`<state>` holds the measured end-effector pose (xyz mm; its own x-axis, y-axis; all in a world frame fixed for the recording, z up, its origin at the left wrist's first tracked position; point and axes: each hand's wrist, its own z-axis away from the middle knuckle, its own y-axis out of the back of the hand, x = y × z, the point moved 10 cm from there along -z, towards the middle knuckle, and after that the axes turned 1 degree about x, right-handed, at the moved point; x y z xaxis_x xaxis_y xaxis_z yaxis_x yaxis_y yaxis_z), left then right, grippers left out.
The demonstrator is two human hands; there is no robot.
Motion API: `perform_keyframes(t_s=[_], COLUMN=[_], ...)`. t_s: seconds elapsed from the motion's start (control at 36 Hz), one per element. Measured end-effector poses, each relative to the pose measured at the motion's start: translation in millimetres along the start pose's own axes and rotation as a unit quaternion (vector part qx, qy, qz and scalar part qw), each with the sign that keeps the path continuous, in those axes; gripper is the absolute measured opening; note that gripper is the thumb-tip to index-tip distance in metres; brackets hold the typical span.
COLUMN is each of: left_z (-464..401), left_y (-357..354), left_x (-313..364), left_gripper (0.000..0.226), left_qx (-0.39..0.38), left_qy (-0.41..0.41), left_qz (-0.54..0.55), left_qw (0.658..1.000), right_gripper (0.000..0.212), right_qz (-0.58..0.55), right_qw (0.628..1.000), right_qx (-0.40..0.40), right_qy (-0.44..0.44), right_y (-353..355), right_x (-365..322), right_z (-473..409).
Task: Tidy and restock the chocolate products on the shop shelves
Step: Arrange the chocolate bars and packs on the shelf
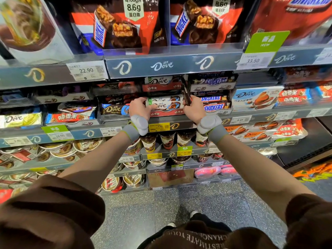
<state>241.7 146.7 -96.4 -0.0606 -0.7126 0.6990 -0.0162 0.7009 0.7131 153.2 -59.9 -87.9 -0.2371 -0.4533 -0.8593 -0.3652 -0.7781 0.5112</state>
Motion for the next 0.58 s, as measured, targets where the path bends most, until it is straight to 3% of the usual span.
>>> perform_keyframes(t_s=[0.28,0.58], left_z=[3.3,1.1], left_y=[-0.5,2.0], left_x=[5.6,10.0], left_gripper=[0.052,0.023], left_qx=[0.0,-0.023], left_qy=[-0.043,-0.126], left_qz=[-0.024,-0.08], left_qw=[0.999,0.989], right_gripper=[0.033,0.03], right_qz=[0.041,0.043], right_qw=[0.999,0.998], right_qx=[0.03,0.034], right_qy=[-0.009,-0.017], right_y=[-2.4,-2.8], right_x=[3.7,4.1], right_z=[-2.0,-0.5])
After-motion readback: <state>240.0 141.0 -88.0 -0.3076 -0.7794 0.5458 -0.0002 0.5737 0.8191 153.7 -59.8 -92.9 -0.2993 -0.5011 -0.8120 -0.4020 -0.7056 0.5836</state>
